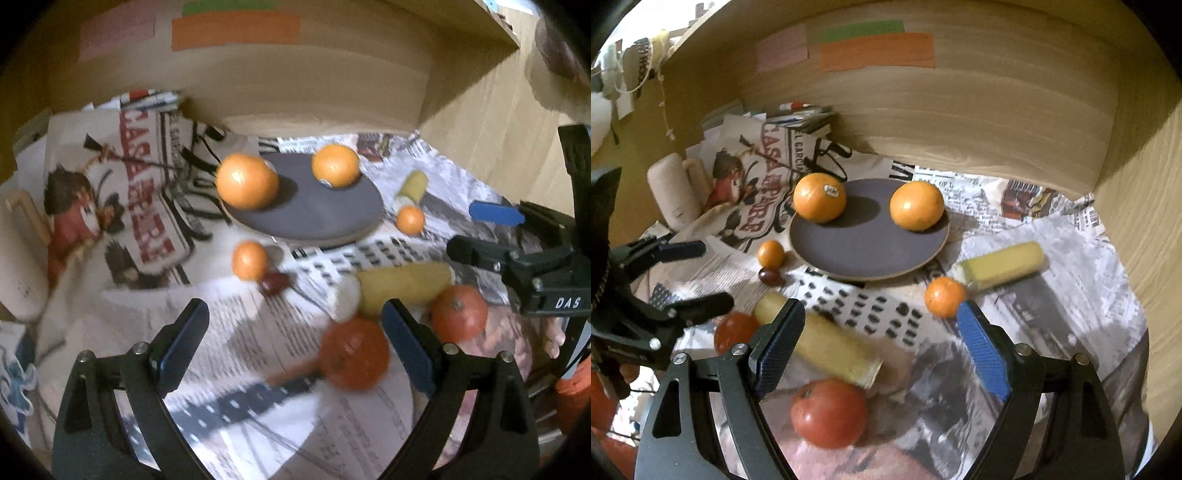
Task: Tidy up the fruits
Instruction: 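Grasp the red tomato with the left tool and lift it, then grasp the yellow banana with the right tool and lift it upright while the left tool holds the tomato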
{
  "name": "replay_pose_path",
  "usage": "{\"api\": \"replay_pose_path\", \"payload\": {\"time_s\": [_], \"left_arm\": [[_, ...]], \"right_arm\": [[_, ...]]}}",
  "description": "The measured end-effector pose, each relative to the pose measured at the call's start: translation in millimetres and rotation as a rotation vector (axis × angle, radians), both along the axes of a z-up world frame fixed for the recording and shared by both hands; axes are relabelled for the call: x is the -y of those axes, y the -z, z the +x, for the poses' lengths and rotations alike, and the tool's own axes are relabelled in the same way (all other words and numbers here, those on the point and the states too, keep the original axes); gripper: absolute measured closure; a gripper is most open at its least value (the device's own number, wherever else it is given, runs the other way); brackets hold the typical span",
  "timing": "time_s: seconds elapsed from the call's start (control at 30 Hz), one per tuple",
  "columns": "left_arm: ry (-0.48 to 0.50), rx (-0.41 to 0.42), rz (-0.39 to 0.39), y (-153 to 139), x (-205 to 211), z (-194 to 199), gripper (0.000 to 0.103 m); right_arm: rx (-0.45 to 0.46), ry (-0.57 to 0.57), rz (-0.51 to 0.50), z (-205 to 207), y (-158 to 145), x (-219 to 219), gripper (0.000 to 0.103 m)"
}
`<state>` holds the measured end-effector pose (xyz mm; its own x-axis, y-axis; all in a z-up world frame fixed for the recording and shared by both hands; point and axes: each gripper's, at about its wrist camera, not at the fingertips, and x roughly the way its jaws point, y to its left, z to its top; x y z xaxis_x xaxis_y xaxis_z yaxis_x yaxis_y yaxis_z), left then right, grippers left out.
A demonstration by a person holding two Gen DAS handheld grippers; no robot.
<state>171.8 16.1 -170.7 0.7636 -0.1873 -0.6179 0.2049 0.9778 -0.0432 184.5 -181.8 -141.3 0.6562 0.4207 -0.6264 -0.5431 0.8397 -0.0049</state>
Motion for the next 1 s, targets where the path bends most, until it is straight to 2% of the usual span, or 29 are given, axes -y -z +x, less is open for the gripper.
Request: {"api": "replay_pose_path", "payload": {"time_s": [0.27,0.33,0.47,0.73,1.0], "left_arm": [[0.023,-0.038,0.009,24,18,-6,0.009],[0.023,-0.047,0.008,28,21,-5,0.019],[0.025,-0.046,0.003,33,23,-2,0.027],[0.069,-0.031,-0.01,32,25,-5,0.055],[0.07,-0.028,-0.032,28,16,-10,0.057]], "right_arm": [[-0.019,-0.013,0.005,-10,7,2,0.02],[-0.026,-0.021,0.001,-11,9,0,0.02],[-0.047,-0.042,0.0,-10,14,-5,0.02],[-0.1,-0.078,0.001,-1,25,-19,0.021],[-0.102,-0.139,-0.061,-3,24,-33,0.021]]}}
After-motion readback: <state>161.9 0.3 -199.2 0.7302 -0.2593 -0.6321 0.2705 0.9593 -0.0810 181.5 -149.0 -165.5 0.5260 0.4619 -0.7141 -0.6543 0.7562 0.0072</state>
